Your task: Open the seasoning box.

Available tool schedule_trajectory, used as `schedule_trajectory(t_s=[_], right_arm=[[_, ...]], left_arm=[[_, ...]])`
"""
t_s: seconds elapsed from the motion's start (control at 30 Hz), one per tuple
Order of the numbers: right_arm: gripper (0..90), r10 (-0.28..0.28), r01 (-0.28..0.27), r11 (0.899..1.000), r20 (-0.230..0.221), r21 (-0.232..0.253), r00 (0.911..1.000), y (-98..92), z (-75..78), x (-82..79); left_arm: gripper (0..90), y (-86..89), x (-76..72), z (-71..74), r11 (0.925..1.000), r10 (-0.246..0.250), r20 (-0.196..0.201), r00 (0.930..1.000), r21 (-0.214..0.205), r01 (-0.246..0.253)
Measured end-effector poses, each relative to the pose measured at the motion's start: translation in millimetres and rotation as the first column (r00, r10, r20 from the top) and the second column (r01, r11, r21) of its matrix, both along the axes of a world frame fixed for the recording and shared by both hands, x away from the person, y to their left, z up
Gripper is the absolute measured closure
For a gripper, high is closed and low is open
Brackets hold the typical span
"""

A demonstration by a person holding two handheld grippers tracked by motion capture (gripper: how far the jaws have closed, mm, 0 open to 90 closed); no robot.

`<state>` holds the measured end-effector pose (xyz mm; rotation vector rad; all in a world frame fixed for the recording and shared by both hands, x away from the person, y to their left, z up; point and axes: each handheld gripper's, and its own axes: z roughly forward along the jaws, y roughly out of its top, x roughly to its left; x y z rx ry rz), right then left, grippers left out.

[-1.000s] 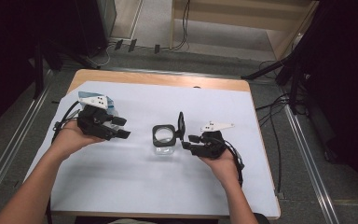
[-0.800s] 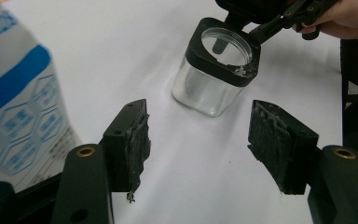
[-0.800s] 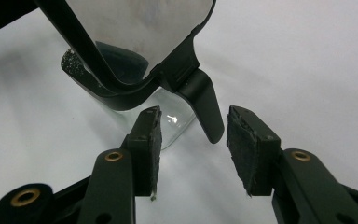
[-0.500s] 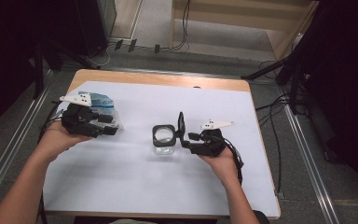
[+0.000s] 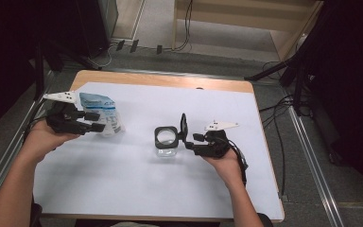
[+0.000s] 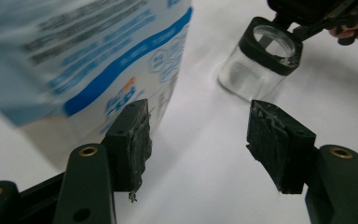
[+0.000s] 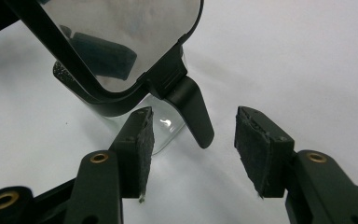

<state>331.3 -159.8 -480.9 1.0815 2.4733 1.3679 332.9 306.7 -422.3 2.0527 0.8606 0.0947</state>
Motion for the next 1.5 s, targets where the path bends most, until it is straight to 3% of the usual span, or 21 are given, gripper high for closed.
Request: schedule_trajectory(t_s=[0.37, 0.6, 0.73, 1.2, 1.5], right_arm=[[49.1, -0.001, 0.001, 1.000, 0.004, -0.002, 1.0000, -0.6, -0.2, 0.5], [49.4, -0.002, 0.002, 1.000, 0.004, -0.005, 1.0000, -0.4, -0.4, 0.5], [49.6, -0.001, 0.001, 1.000, 0.001, -0.009, 1.0000, 0.6, -0.9, 0.8], [49.9, 0.001, -0.001, 1.000, -0.013, -0.030, 0.9999, 1.5, -2.3, -1.4], [49.9, 0.002, -0.003, 0.999, -0.014, -0.047, 0.9999, 1.2, -3.8, -4.7]], left_arm=[[41.8, 21.2, -1.2, 0.2, 0.9991, 0.043, 0.002, 0.9991, -0.006, -0.043], [42.2, 45.6, -1.9, -0.1, 0.9947, 0.099, 0.015, 0.9950, -0.030, -0.099], [42.6, 47.1, 3.6, -4.6, 0.9942, 0.104, 0.004, 0.9946, -0.027, -0.104], [46.8, 37.8, 28.1, -24.3, 0.9985, 0.053, -0.025, 0.9983, -0.012, -0.053], [53.6, 21.8, 35.9, -24.2, 0.9980, -0.018, -0.017, 0.9997, 0.060, 0.019]])
